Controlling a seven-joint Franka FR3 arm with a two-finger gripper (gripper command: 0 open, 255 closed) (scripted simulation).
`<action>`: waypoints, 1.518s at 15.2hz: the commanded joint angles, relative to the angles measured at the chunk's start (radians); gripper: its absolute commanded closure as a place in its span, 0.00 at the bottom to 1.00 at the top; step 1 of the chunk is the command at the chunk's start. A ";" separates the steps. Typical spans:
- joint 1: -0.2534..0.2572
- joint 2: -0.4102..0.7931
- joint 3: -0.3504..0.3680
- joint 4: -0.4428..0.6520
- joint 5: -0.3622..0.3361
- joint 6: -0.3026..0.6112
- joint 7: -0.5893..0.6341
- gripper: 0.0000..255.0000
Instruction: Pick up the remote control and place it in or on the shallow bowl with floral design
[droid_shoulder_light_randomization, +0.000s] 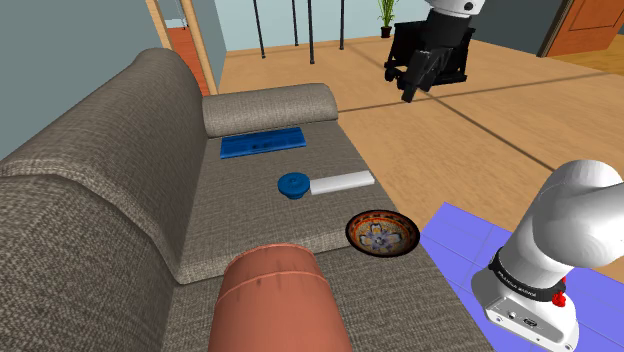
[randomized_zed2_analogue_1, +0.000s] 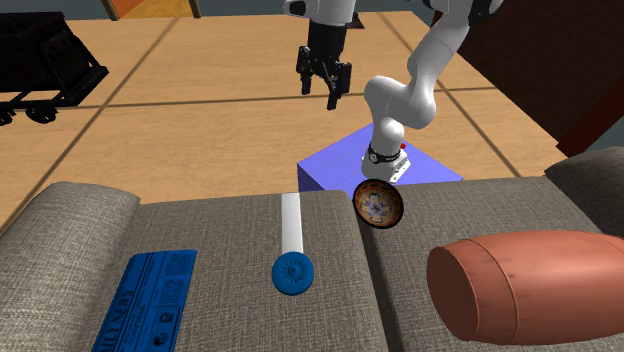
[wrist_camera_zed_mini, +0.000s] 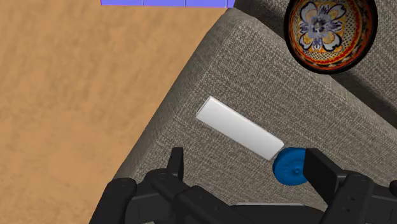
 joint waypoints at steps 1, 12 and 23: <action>0.000 0.000 0.000 0.000 0.000 0.000 0.000 0.00; 0.116 0.321 -0.053 -0.048 -0.016 0.280 -0.311 0.00; 0.209 0.700 -0.057 0.015 -0.007 0.505 -0.607 0.00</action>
